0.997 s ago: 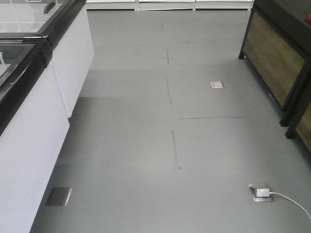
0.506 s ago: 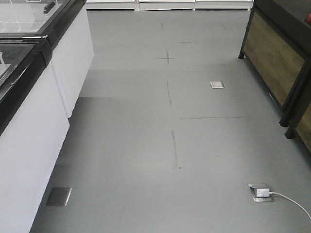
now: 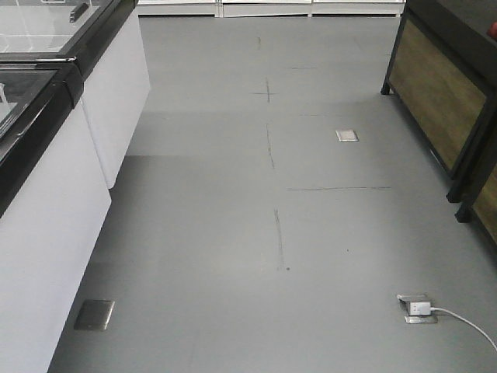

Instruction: Left arm holds basket, right arm returns cookies

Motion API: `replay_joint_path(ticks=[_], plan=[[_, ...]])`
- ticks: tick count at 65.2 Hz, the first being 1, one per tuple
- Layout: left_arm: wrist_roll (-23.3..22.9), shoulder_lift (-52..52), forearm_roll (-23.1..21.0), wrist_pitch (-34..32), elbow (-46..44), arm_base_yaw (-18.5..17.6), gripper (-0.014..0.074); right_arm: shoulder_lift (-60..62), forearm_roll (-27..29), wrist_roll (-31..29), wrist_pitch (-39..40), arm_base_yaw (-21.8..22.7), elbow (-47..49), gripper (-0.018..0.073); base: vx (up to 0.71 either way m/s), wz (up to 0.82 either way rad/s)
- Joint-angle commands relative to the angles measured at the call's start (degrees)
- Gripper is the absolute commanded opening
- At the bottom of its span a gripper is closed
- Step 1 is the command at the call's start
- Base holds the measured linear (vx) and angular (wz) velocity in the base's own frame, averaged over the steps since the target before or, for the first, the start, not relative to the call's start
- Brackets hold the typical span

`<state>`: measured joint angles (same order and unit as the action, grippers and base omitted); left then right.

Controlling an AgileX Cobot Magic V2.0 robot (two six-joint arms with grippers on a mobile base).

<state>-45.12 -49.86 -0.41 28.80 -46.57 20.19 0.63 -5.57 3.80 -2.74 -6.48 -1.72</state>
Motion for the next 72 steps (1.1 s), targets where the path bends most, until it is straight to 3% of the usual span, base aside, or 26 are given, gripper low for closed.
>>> replay_joint_path(ticks=[1,8,13,22,28,41,46,61,72], plan=[[1.14,-2.8,-5.43,0.05,-6.02,3.25,0.0524,0.58,-0.46,0.07,4.13,0.02,0.12,-0.0008,0.0,0.0],[5.85,-5.72,-13.05,1.21,-8.9,7.42,0.0524,0.58,-0.46,0.07,4.13,0.02,0.12,-0.0008,0.0,0.0],[10.93,-7.83,-21.24,1.58,-10.6,10.88,0.0524,0.58,-0.46,0.07,4.13,0.02,0.12,-0.0008,0.0,0.0],[24.77,-12.12,-37.37,4.96,-12.31,17.65,0.0524,0.58,-0.46,0.07,4.13,0.02,0.12,-0.0008,0.0,0.0],[32.19,-14.4,-45.79,7.56,-13.02,23.62,0.0524,0.58,-0.46,0.07,4.13,0.02,0.12,-0.0008,0.0,0.0],[47.93,-17.7,-58.24,12.12,-15.25,35.03,0.0524,0.58,-0.46,0.07,4.13,0.02,0.12,-0.0008,0.0,0.0],[54.01,-19.58,-63.21,13.87,-15.97,37.25,0.0524,0.58,-0.46,0.07,4.13,0.02,0.12,-0.0008,0.0,0.0],[64.94,-25.42,-84.15,17.69,-16.17,39.28,0.0524,0.58,-0.46,0.07,4.13,0.02,0.12,-0.0008,0.0,0.0],[71.44,-29.9,-95.47,20.94,-16.17,39.83,0.0524,0.58,-0.46,0.07,4.13,0.02,0.12,-0.0008,0.0,0.0]])
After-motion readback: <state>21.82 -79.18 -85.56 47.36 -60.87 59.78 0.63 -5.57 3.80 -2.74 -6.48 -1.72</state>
